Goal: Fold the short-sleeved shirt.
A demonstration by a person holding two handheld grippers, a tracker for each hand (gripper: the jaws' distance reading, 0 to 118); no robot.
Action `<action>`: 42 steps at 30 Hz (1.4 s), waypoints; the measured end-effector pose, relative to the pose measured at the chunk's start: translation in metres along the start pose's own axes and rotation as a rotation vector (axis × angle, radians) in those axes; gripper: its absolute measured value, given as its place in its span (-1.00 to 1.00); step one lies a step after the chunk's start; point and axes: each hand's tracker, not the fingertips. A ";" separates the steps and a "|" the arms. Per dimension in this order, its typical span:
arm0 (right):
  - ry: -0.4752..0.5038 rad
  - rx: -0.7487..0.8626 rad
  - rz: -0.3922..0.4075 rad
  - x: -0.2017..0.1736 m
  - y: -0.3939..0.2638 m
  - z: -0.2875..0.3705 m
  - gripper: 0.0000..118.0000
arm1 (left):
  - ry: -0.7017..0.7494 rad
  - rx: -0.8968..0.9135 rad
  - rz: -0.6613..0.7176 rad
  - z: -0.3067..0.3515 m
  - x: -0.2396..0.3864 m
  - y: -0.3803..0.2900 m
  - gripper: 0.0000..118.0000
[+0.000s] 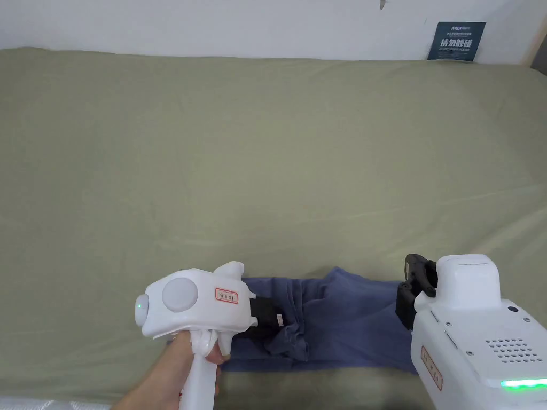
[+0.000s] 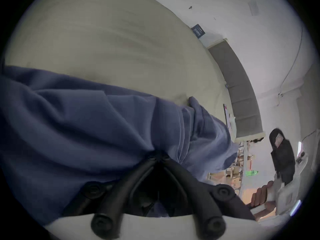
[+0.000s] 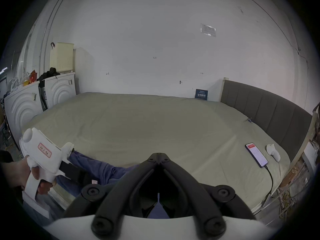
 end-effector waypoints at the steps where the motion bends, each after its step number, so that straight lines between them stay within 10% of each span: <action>1: 0.001 -0.003 0.002 -0.001 -0.001 0.000 -1.00 | -0.002 -0.011 -0.008 0.004 0.001 0.001 -1.00; 18: 0.041 0.040 0.023 -0.026 0.012 -0.003 -1.00 | 0.039 0.129 0.053 0.169 -0.090 0.015 -0.98; 19: 0.042 0.039 0.026 -0.027 0.012 -0.003 -1.00 | 0.006 0.118 0.051 0.165 -0.092 0.015 -0.77; 21: 0.040 0.038 0.035 -0.028 0.012 -0.004 -1.00 | -0.066 0.086 0.030 0.157 -0.097 0.017 0.78; 22: 0.040 0.036 0.037 -0.028 0.013 -0.004 -1.00 | -0.105 0.057 0.028 0.150 -0.098 0.017 1.00; 31: 0.025 0.023 0.047 -0.021 0.013 -0.005 -1.00 | -0.295 0.081 0.151 0.108 -0.111 0.031 0.76; 33: 0.020 0.025 0.046 -0.018 0.015 -0.004 -1.00 | -0.270 0.066 0.182 0.092 -0.108 0.030 -0.06; 34: 0.016 0.027 0.046 -0.017 0.016 -0.004 -1.00 | -0.185 0.066 0.164 0.086 -0.102 0.029 -0.78; 42: 0.003 0.070 0.038 -0.008 0.028 0.005 -1.00 | -0.099 0.199 0.136 0.154 -0.086 0.022 -0.82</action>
